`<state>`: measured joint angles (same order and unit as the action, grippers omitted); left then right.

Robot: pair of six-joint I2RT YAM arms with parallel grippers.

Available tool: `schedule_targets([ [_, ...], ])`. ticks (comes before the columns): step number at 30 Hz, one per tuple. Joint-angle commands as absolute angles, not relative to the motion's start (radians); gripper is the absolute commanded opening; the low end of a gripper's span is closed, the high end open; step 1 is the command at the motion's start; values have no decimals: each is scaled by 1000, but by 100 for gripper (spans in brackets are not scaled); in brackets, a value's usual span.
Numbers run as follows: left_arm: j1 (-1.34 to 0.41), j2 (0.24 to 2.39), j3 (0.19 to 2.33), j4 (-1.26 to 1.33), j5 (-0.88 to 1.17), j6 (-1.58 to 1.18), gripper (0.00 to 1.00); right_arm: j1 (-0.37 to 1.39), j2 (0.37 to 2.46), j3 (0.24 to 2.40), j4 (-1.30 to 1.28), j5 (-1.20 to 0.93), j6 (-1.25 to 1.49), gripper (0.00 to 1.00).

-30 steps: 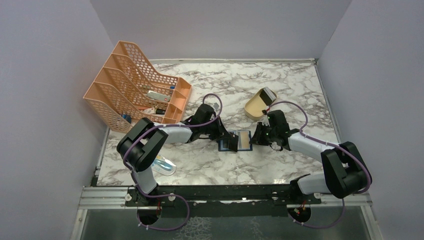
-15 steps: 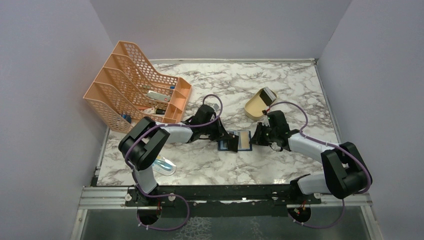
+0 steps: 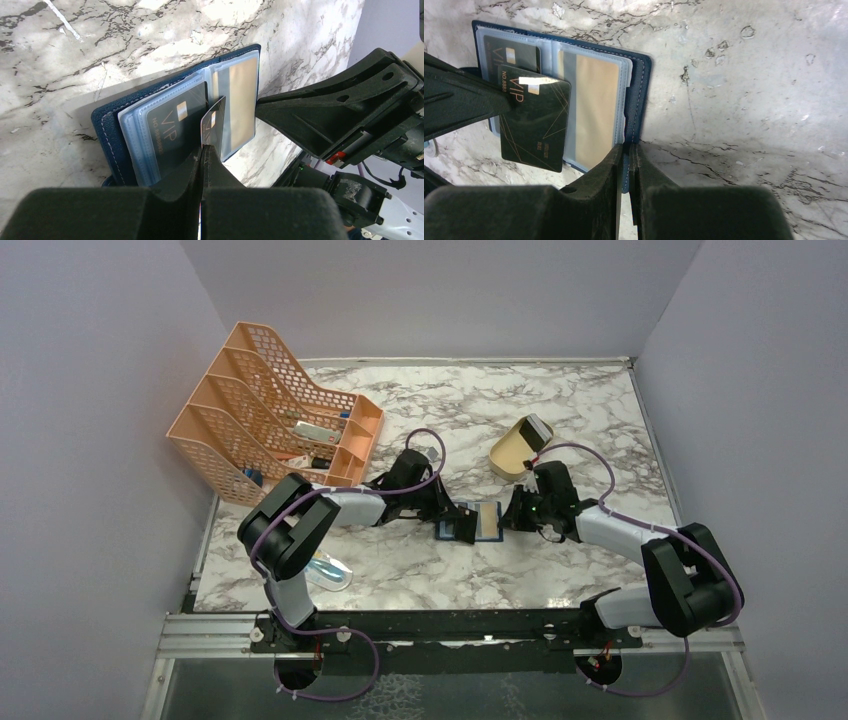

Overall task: Put the credit cards into the card holder
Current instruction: Insert the credit card into the card holder.

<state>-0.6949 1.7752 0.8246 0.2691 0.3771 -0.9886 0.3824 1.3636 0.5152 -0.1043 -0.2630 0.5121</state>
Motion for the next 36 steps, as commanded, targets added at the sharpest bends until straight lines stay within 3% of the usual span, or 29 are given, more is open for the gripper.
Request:
schedule_targets([
  [1,-692,1795,818,259,325,-954,0,405,1385,492,-147,-291,513,11],
  [21,-658,1808,859,205,296,-902,0,413,1386,492,-150,-296,517,10],
  [36,-647,1836,947,136,437,-806,0,413,1388,517,-172,-264,503,9],
])
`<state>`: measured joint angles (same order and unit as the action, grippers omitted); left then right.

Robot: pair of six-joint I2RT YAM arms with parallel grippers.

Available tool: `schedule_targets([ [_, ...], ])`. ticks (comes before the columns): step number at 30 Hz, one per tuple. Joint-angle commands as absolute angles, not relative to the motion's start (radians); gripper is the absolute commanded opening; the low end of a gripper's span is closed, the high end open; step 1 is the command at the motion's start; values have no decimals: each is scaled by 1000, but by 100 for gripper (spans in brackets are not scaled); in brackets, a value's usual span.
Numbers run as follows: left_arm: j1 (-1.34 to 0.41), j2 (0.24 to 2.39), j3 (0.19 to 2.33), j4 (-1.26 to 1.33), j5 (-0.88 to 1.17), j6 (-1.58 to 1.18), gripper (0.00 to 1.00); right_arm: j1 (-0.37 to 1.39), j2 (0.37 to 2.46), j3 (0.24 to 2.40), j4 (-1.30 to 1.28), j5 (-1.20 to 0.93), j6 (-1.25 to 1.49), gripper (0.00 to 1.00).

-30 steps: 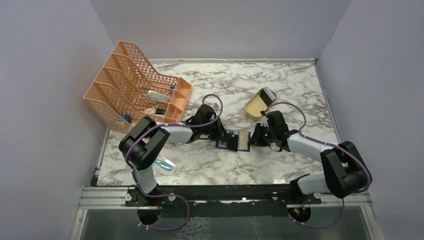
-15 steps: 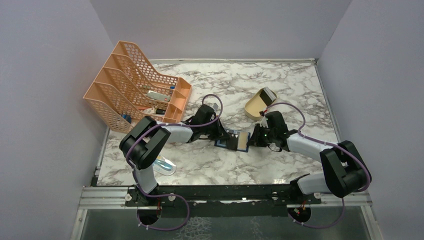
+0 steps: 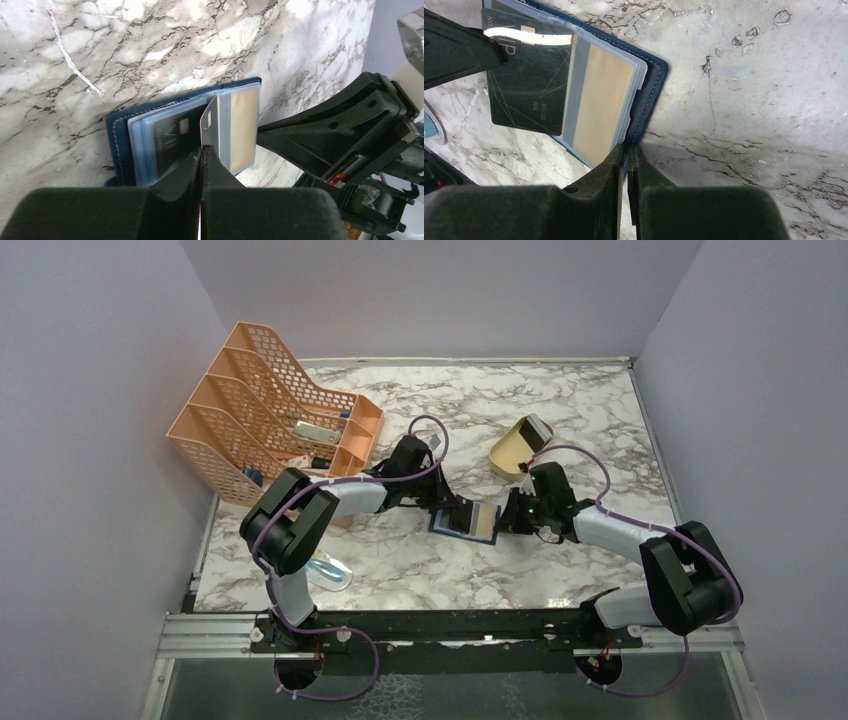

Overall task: Put the credit cards into the card holder
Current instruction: Insert the credit card into the card holder.

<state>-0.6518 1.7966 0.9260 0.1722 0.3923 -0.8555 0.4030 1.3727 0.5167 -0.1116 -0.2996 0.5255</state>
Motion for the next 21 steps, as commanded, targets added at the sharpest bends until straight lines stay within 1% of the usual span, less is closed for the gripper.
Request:
schedule_targets([
  [1,-647,1841,949,135,445,-802,0,413,1392,517,-170,-266,504,9],
  [5,-647,1861,961,123,470,-773,0,413,1392,518,-173,-264,502,9],
  [11,-646,1880,1017,28,471,-698,0,413,1387,518,-179,-255,499,9],
  [21,-640,1878,1044,-57,479,-660,0,413,1379,520,-187,-249,497,9],
])
